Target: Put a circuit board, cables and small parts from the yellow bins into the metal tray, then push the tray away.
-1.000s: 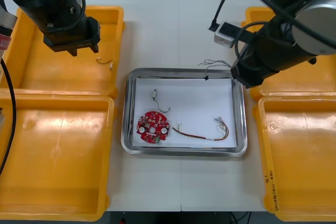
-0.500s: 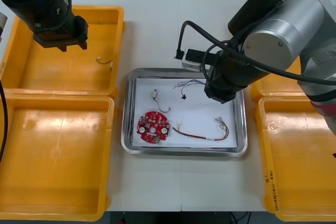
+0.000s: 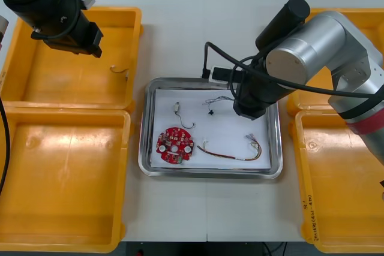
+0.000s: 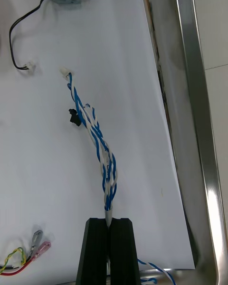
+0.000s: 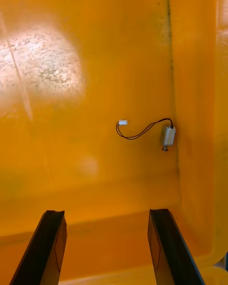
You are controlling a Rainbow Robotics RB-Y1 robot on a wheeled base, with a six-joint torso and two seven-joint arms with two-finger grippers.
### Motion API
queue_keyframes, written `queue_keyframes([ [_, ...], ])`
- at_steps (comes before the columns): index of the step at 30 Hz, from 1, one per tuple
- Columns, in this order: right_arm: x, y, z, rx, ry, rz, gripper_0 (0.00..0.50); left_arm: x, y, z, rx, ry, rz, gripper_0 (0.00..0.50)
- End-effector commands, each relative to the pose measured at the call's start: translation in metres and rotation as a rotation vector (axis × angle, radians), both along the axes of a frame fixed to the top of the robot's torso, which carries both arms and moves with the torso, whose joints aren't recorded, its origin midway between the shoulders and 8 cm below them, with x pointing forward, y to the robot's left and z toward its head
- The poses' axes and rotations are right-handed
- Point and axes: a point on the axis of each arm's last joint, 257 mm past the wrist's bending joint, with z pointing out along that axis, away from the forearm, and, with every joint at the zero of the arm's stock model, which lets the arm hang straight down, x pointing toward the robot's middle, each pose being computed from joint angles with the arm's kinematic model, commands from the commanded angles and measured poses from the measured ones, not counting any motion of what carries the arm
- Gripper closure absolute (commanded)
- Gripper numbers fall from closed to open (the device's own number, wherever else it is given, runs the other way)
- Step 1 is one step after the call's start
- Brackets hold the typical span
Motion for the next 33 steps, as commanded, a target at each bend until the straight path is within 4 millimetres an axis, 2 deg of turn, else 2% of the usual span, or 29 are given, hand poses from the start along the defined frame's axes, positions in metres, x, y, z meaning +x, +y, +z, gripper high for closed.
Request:
queue_keyframes([
  [1, 0.006, 0.009, -0.005, -0.05, -0.068, 0.058, 0.5, 0.015, 0.007, 0.042, 0.075, -0.096, -0.18, 0.0],
  [11, -0.001, 0.008, -0.032, -0.038, -0.061, 0.055, 0.5, 0.022, 0.001, 0.024, 0.119, -0.145, -0.369, 0.0],
  [17, 0.002, 0.01, -0.037, -0.043, -0.091, 0.059, 0.5, 0.031, 0.0, 0.013, 0.152, -0.203, -0.461, 0.0],
  [25, 0.0, 0.01, -0.039, -0.039, -0.082, 0.059, 0.499, 0.033, 0.001, 0.006, 0.197, -0.228, -0.552, 0.0],
  [27, 0.0, 0.01, -0.039, -0.038, -0.083, 0.061, 0.45, 0.033, 0.001, 0.005, 0.202, -0.23, -0.563, 0.0],
  [28, 0.0, 0.01, -0.039, -0.039, -0.084, 0.062, 0.36, 0.034, 0.001, 0.002, 0.211, -0.237, -0.582, 0.0],
  [30, 0.0, 0.01, -0.039, -0.038, -0.082, 0.06, 0.274, 0.034, 0.002, -0.001, 0.212, -0.24, -0.587, 0.0],
  [31, 0.0, 0.01, -0.039, -0.039, -0.084, 0.062, 0.13, 0.035, 0.002, -0.005, 0.208, -0.249, -0.588, 0.0],
  [33, 0.0, 0.01, -0.039, -0.038, -0.083, 0.061, 0.049, 0.036, 0.003, -0.006, 0.211, -0.251, -0.591, 0.0],
])
